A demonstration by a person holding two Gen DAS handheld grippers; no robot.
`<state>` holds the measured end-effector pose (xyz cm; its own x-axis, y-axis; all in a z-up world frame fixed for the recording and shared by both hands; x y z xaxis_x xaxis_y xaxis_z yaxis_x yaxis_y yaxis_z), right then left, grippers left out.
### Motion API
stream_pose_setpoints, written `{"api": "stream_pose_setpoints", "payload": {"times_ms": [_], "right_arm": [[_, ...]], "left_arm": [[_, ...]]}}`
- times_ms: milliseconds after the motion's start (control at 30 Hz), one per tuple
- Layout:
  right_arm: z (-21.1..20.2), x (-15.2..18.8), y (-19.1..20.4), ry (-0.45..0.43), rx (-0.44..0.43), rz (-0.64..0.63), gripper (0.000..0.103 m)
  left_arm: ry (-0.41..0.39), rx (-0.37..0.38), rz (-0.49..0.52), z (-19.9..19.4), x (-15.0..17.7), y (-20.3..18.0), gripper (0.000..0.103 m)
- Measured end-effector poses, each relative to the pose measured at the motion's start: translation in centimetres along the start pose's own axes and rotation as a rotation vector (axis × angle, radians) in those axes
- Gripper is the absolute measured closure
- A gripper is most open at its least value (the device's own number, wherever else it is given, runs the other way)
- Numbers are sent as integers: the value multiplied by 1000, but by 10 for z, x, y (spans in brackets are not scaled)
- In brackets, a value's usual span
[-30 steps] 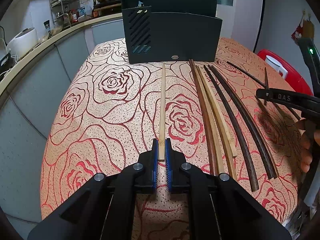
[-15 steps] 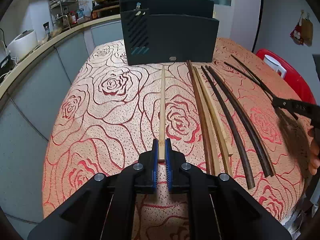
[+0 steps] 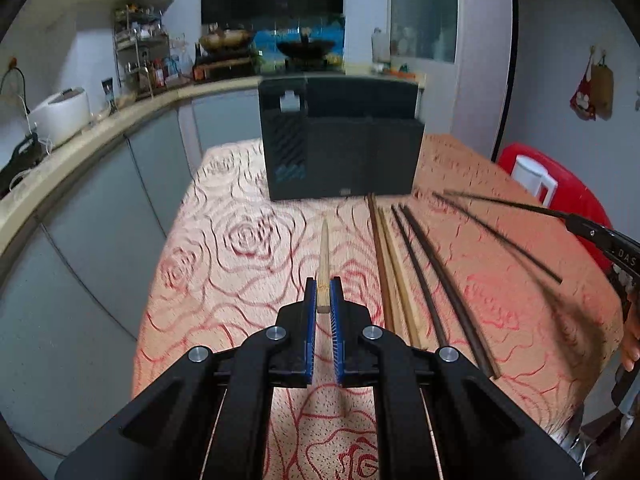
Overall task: Organize utensils
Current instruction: 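Carry both chopsticks to the green holder and insert them with both tools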
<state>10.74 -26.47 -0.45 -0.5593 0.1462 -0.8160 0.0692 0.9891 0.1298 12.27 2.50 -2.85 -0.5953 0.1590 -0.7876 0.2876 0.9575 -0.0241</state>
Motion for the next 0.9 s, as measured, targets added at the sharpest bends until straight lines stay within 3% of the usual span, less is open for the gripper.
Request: {"api": "stream_pose_setpoints", "payload": {"times_ms": [167, 467, 767, 900], "right_arm": [[-14, -34, 4, -78, -41, -38, 95], [-3, -97, 16, -98, -156, -65, 95], [-18, -155, 29, -151, -259, -60, 95], [-26, -186, 32, -202, -266, -61, 95]], "left_arm": [[-70, -10, 20, -18, -22, 3, 97], [-85, -3, 15, -11, -68, 17, 97], [-140, 11, 82, -25, -135, 8, 97], [-172, 30, 97, -32, -174, -1, 97]]}}
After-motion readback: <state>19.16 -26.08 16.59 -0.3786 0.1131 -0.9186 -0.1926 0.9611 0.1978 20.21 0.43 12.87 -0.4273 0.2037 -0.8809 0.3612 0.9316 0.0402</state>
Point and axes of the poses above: each gripper's, at about its wrist camera, not at the fingertips, and z roughly the way its jaws point, y to its left, x to its underside, the point moved 4 cm from there along z, roughly the way its jaws point, and after that the axes turned 3 degrees about x, right-handed, at the moved point
